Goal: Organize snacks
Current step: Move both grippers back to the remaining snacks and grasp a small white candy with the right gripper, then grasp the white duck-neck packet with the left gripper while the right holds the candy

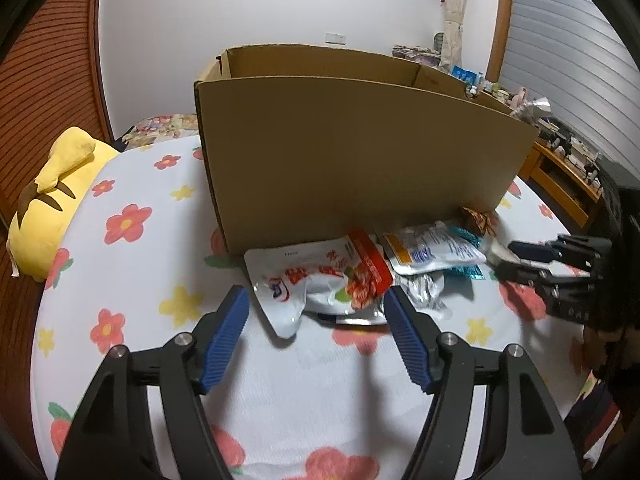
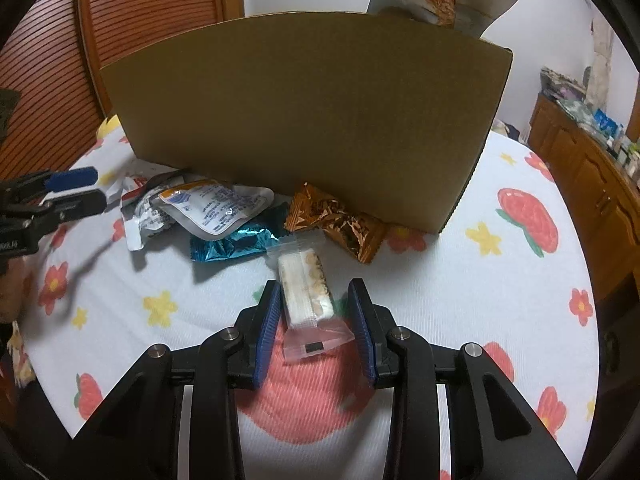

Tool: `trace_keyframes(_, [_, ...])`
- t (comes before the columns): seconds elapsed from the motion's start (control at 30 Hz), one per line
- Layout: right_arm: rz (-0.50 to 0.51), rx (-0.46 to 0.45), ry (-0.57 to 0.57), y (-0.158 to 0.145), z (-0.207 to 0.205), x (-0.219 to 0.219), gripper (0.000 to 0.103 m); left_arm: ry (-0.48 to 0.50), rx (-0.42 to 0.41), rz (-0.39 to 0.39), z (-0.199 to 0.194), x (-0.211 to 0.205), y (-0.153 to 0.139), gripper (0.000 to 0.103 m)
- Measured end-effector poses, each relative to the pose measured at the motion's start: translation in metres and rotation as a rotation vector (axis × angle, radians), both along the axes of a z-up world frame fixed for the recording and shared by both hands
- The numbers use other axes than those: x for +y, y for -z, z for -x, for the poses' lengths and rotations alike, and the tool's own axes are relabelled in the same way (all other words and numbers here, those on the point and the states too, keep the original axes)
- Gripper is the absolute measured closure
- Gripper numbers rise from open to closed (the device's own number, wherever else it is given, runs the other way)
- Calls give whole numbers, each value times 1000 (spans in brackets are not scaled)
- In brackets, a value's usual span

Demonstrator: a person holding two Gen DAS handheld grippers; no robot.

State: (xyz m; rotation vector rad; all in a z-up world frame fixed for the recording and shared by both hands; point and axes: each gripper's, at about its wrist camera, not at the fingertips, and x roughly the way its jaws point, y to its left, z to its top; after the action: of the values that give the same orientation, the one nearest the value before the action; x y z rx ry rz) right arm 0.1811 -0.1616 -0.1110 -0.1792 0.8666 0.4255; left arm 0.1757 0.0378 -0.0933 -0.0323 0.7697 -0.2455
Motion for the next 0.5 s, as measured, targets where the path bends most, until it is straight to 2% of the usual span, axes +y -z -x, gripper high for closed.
trace_keyframes(0.2, [9,-12,4,-1,1,6,69,-65,33,53,-19,7,3,32])
trace_keyframes(0.3, [5,-11,5,0,1,8,69,-116,46,38,-27,10,6,32])
trace_keyframes(0.5, [6,-12,5,-1,1,8,69,-109,73,29,-36,8,16,32])
